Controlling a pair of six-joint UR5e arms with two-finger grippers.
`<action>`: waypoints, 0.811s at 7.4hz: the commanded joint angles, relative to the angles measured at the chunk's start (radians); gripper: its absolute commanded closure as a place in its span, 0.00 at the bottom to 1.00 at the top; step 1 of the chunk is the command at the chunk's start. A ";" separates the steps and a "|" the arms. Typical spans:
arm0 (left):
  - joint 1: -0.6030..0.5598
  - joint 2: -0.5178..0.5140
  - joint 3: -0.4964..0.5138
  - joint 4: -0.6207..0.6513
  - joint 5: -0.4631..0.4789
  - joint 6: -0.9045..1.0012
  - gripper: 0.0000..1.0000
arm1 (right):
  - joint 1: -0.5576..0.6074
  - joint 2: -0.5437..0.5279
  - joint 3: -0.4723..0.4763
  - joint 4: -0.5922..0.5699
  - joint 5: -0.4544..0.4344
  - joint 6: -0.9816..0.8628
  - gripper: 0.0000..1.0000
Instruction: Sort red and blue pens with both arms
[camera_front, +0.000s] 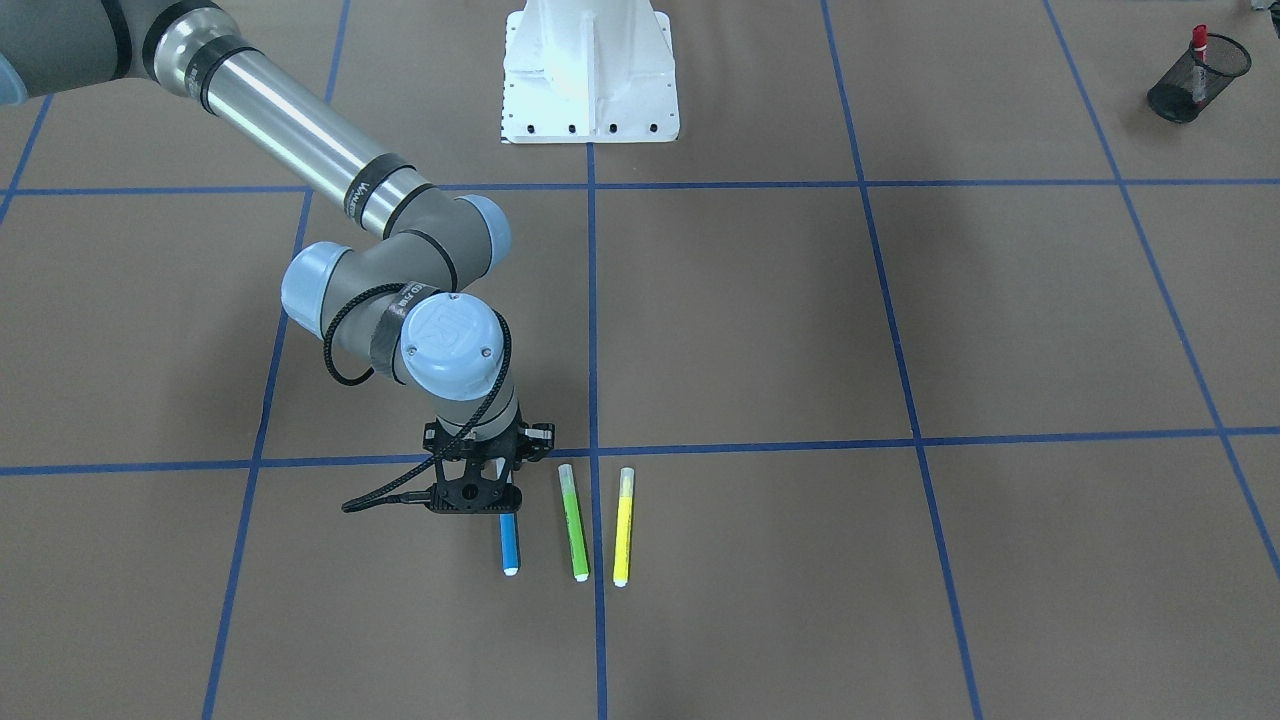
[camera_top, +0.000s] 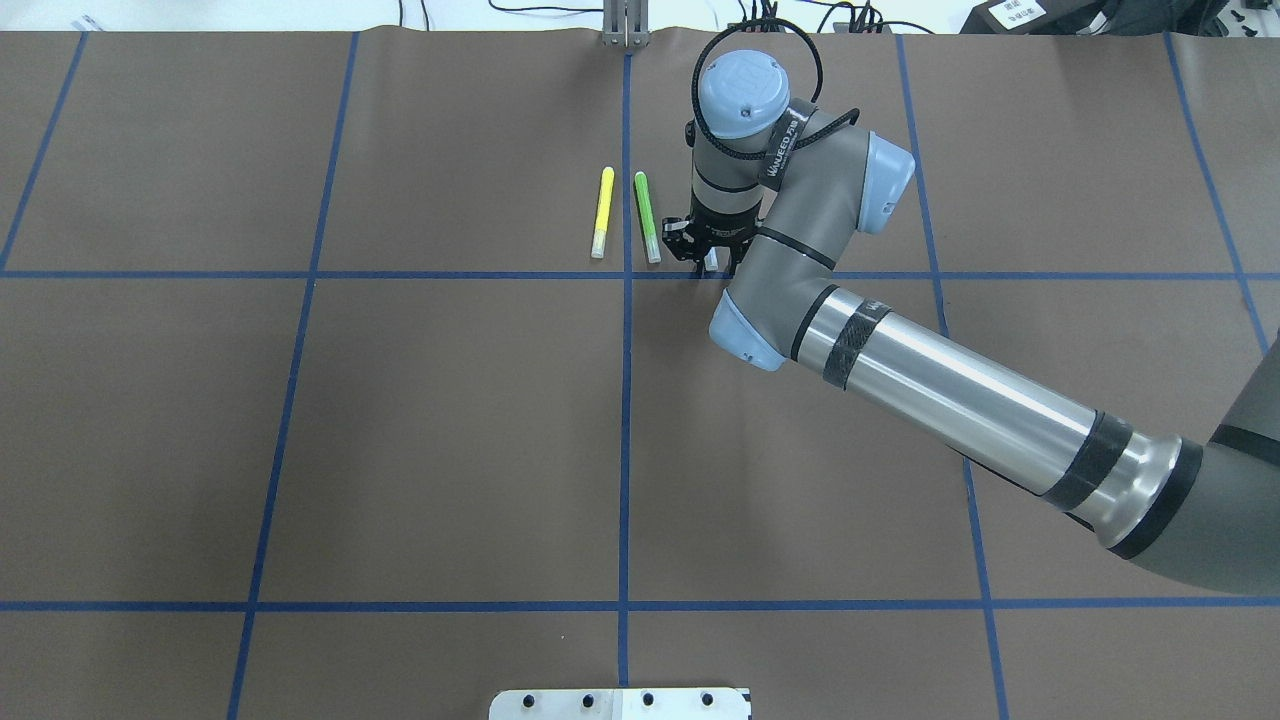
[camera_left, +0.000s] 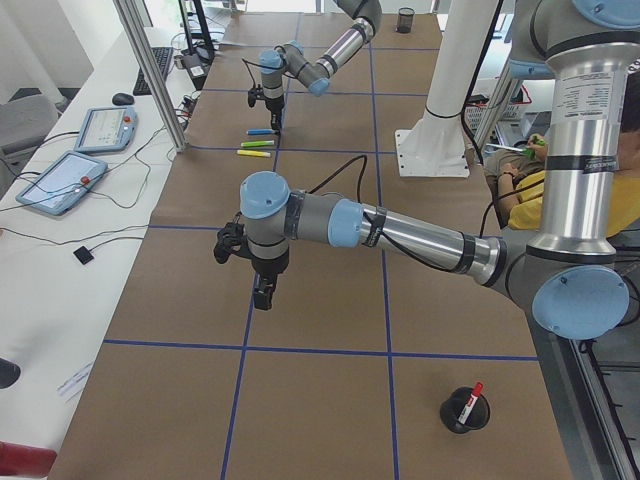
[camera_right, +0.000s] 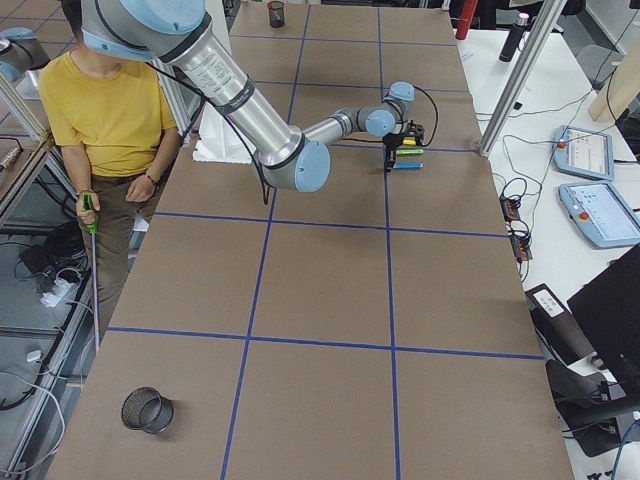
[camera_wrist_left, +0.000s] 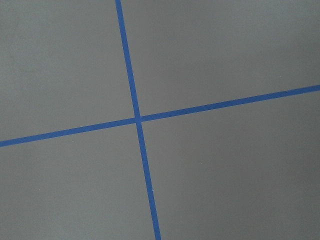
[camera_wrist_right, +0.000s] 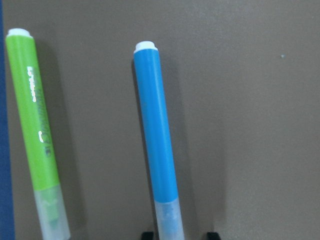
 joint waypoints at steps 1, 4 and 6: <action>0.000 0.001 0.000 0.000 0.000 0.001 0.00 | 0.000 0.000 0.000 0.000 0.000 0.000 0.54; 0.000 0.001 0.000 0.002 0.000 0.000 0.00 | 0.000 0.000 0.000 0.000 0.000 0.001 0.72; 0.000 0.001 -0.002 0.003 0.000 0.000 0.00 | -0.002 0.001 0.000 0.000 0.000 0.001 1.00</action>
